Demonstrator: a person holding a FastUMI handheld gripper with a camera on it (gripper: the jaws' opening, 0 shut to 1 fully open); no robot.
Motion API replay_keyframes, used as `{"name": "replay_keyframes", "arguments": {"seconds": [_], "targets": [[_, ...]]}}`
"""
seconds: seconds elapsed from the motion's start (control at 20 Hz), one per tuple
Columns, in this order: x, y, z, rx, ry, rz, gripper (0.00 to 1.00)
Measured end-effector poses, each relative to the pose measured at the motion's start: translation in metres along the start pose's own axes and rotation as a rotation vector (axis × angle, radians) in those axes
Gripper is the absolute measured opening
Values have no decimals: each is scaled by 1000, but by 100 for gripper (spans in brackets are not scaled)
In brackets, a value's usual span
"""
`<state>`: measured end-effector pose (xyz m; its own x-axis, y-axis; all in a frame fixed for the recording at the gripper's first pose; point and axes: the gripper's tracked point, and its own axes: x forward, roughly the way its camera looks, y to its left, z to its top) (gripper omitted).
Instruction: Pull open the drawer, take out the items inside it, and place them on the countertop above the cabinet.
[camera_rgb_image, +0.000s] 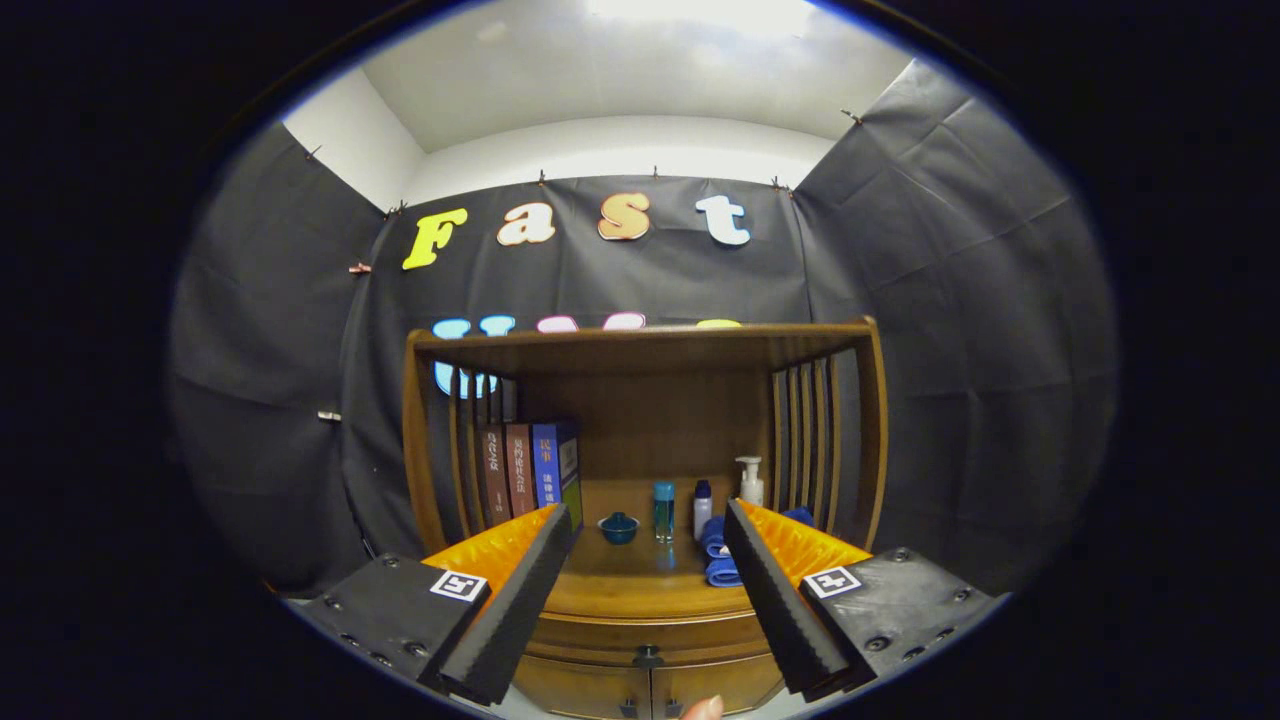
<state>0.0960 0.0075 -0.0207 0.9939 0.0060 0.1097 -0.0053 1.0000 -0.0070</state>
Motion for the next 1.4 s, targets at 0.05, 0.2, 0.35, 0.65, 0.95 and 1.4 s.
{"name": "replay_keyframes", "arguments": {"seconds": [0.05,0.2,0.35,0.65,0.95,1.4], "targets": [[10,-1,-19,-1,13,-4,99],[33,0,-82,20,76,1,99],[47,-2,-152,19,142,-9,99],[59,-14,-268,-24,310,-17,100],[59,-18,-291,20,388,-49,69],[41,-23,-292,19,392,-63,34]]}}
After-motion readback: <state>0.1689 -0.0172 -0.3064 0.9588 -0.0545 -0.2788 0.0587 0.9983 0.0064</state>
